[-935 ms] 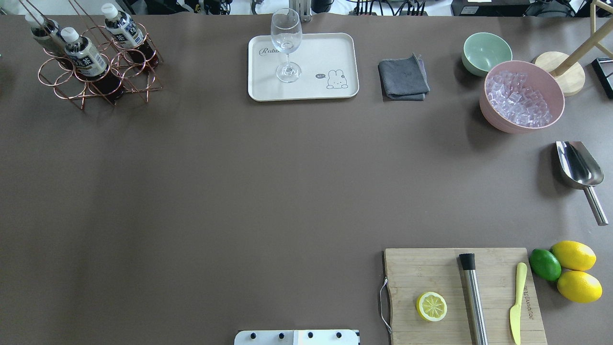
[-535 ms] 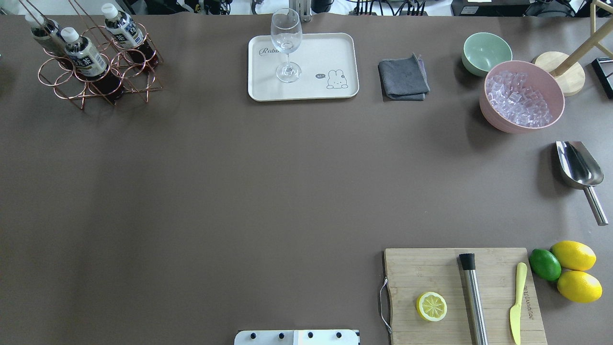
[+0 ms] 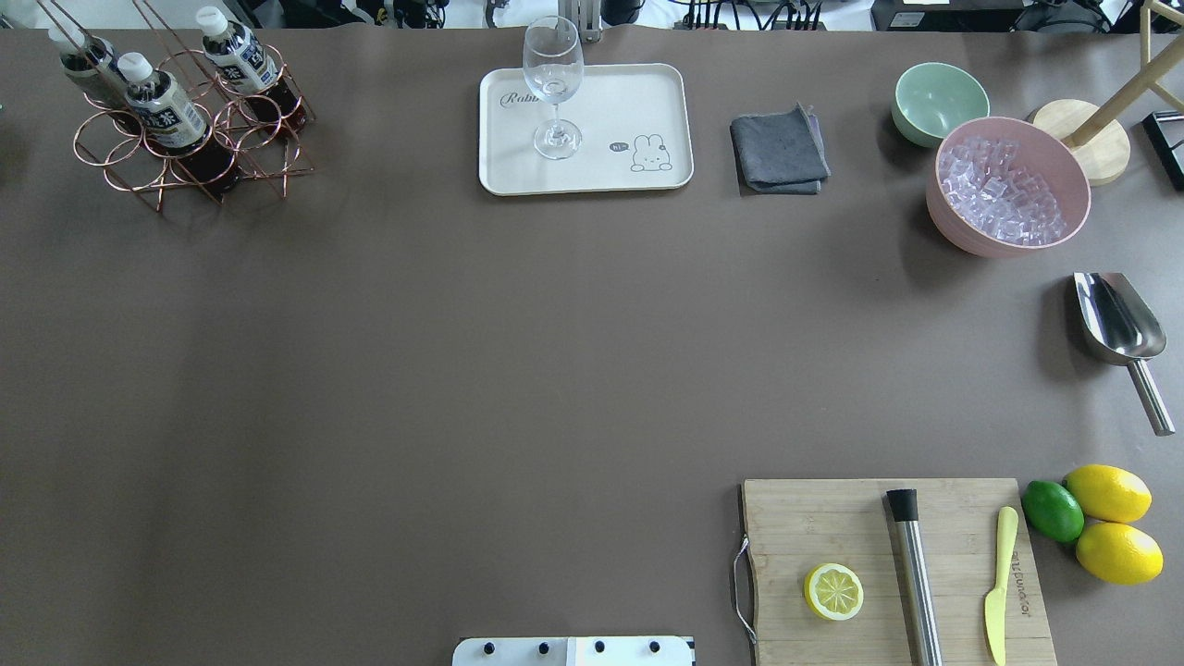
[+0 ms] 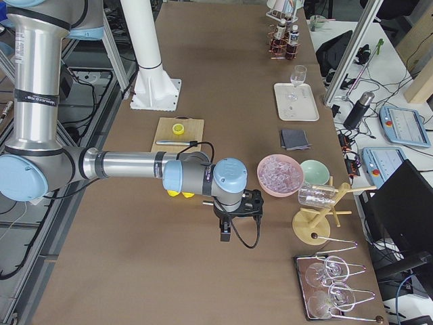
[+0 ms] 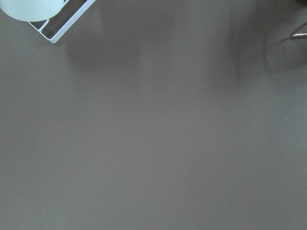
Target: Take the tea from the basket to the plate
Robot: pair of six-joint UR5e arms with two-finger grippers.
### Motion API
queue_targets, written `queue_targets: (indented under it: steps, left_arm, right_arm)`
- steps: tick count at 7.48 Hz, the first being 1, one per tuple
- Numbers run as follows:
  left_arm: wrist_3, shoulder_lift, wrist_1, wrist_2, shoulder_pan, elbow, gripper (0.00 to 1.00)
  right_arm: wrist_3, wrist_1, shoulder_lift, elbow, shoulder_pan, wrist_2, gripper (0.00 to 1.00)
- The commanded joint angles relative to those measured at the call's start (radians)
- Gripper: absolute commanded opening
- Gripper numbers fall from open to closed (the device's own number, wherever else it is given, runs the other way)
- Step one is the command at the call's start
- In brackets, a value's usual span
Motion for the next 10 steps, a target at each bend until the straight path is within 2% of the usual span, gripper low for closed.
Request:
queue_targets:
  steps: [1,2,4,6,7,8,9,10]
  left_arm:
    - [-0.001,-0.003,0.005,-0.010,-0.003,-0.003,0.98]
    - [0.038,-0.012,0.004,-0.013,-0.003,0.003,0.98]
    - [0.411,-0.064,0.015,-0.004,-0.015,0.003,0.98]
    - [0.581,-0.158,0.041,-0.013,-0.025,0.000,0.98]
    - [0.718,-0.283,0.197,-0.031,-0.017,0.013,0.98]
    - [0.891,-0.469,0.395,-0.029,-0.009,0.076,0.98]
    - [1.037,-0.579,0.451,-0.021,0.001,0.101,0.98]
    - [1.057,-0.620,0.447,-0.024,0.017,0.084,0.98]
  right_arm:
    - [0.000,0.000,0.000,0.001,0.001,0.001,1.00]
    - [0.000,0.000,0.000,0.001,0.001,0.001,1.00]
    - [0.000,0.000,0.000,0.001,-0.001,0.001,1.00]
    - [-0.002,0.002,0.000,-0.002,-0.001,0.000,1.00]
    - [-0.002,0.000,0.000,-0.004,-0.001,0.000,1.00]
    - [-0.003,0.002,0.000,-0.004,-0.001,0.000,1.00]
    - [0.001,0.000,0.000,-0.011,-0.001,-0.005,1.00]
    - [0.003,0.000,0.001,-0.013,-0.001,-0.009,1.00]
